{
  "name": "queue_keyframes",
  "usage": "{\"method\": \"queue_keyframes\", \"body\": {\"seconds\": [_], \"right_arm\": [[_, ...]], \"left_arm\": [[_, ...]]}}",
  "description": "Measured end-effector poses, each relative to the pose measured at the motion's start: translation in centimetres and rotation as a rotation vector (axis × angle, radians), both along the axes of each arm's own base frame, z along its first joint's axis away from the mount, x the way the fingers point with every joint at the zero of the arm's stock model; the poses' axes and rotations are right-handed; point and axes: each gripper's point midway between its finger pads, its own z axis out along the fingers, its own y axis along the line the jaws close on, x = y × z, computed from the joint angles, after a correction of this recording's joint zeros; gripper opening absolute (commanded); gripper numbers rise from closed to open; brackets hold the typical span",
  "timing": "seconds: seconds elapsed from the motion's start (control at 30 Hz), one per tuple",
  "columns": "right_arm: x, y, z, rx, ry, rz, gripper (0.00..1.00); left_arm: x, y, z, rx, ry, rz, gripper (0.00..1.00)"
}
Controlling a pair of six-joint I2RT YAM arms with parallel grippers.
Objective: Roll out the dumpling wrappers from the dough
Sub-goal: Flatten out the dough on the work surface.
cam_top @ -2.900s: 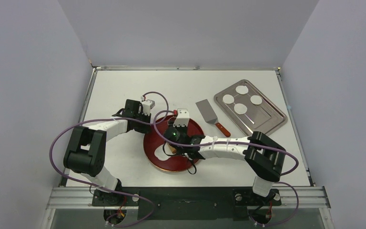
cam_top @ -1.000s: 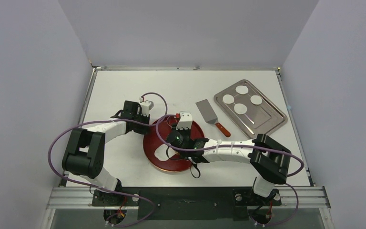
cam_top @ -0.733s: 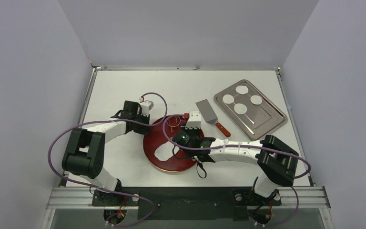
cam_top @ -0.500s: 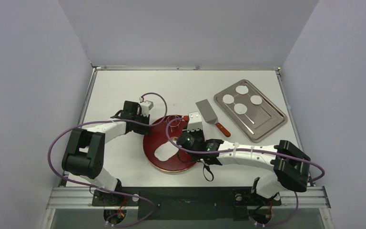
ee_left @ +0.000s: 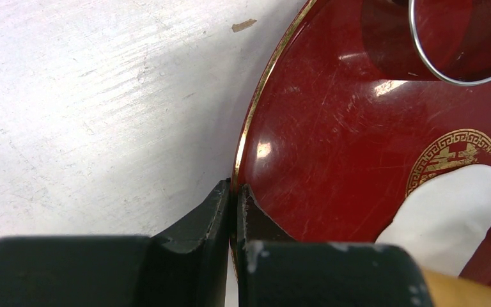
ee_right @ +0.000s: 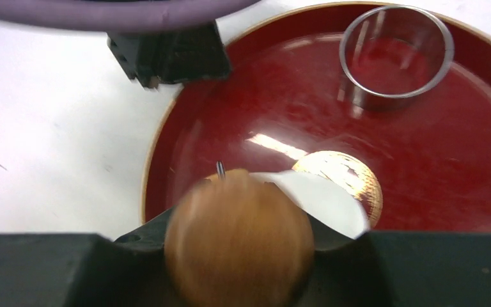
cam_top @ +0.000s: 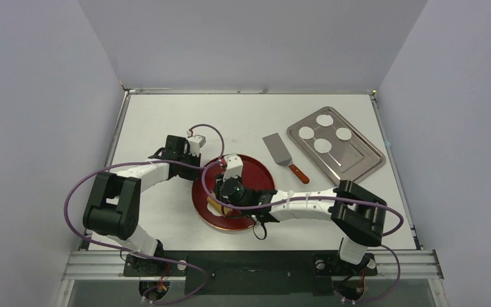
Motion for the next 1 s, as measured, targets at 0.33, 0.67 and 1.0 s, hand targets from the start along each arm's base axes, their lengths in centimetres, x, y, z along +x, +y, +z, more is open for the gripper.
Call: {"method": "queue_keyframes", "body": {"seconds": [0.33,0.67,1.0], "right_arm": [[0.6,0.0,-2.2,0.067,0.089,-0.112,0.00],[2.6,-5.3,-2.8,0.132,0.101,-0.359,0.00],[4.3,-12.5,-2.8,0.114,0.060,-0.524,0.00]], "left_arm": [[0.0,0.0,0.0,0.000,0.001,0.002,0.00],[0.0,0.0,0.0,-0.001,0.001,0.002,0.00],[0.0,0.1,0.0,-0.001,0.002,0.004,0.00]]}}
